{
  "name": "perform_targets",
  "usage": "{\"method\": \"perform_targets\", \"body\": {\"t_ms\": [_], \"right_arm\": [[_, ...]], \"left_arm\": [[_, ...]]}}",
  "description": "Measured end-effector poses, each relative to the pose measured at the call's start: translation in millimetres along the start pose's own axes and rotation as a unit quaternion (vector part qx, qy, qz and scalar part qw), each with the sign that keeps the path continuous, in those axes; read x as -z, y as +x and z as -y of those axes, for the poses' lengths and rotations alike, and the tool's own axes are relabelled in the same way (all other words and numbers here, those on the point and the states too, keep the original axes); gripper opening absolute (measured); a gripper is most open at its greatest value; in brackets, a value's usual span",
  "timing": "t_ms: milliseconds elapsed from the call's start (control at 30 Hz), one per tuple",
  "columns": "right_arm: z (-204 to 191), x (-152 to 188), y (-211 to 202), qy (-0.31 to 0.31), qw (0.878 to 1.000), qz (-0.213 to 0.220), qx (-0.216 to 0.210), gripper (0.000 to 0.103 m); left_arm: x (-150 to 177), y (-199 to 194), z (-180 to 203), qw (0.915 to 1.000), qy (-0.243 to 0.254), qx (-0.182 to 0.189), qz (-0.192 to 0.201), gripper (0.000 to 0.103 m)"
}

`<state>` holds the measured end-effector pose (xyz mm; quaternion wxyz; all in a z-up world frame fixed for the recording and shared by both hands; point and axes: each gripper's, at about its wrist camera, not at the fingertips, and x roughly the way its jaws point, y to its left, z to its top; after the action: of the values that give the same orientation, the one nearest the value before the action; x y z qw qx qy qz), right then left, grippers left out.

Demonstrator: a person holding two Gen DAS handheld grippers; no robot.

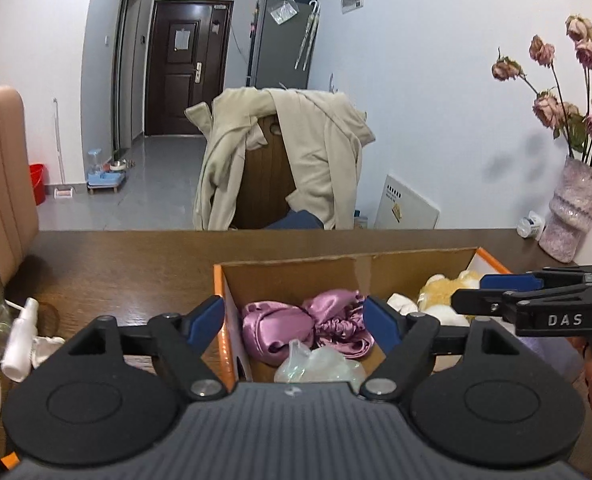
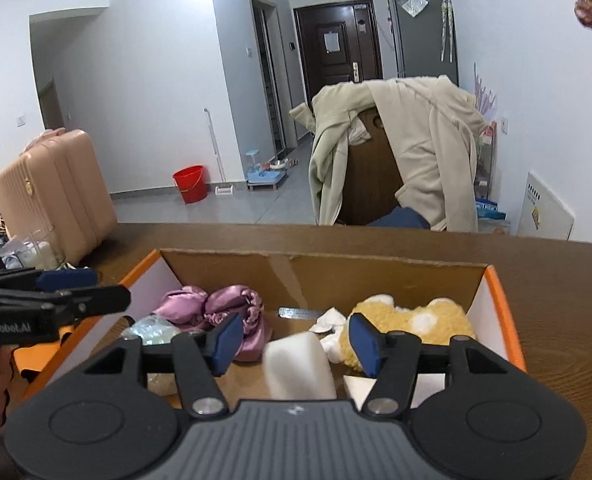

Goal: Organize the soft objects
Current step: 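Move both tools back out of the box toward the table items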

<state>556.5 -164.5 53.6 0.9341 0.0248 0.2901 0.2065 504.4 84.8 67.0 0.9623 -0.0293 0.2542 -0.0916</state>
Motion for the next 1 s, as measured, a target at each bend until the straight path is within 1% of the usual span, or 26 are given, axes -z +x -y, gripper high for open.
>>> {"method": "perform_targets", "body": {"t_ms": [100, 233, 367, 500, 667, 800, 933, 1000], "right_arm": [[-3, -6, -22, -0.004, 1.000, 0.015, 0.003, 0.058], [-13, -9, -68, -0.016, 0.999, 0.036, 0.003, 0.059], [-23, -6, -123, -0.033, 0.998, 0.062, 0.005, 0.061], [-35, 6, -179, -0.048, 0.995, 0.086, 0.003, 0.064], [-52, 32, -238, -0.063, 0.992, 0.113, 0.002, 0.069], [-70, 67, -272, -0.073, 0.989, 0.129, -0.004, 0.073], [-91, 109, -294, -0.087, 0.987, 0.139, -0.003, 0.080], [-102, 129, -300, -0.096, 0.986, 0.136, 0.000, 0.080]], "left_arm": [[-5, -20, 5, 0.9999, 0.004, -0.002, 0.009, 0.079], [-9, -62, 12, 0.9995, 0.012, -0.001, 0.030, 0.081], [-7, -117, 18, 0.9981, 0.019, -0.007, 0.057, 0.083], [1, -173, 25, 0.9959, 0.025, -0.011, 0.087, 0.085], [25, -232, 37, 0.9929, 0.035, -0.013, 0.112, 0.087], [58, -271, 47, 0.9909, 0.038, -0.005, 0.129, 0.093], [95, -299, 55, 0.9919, 0.031, 0.019, 0.122, 0.093], [114, -312, 55, 0.9924, 0.020, 0.026, 0.119, 0.093]]}}
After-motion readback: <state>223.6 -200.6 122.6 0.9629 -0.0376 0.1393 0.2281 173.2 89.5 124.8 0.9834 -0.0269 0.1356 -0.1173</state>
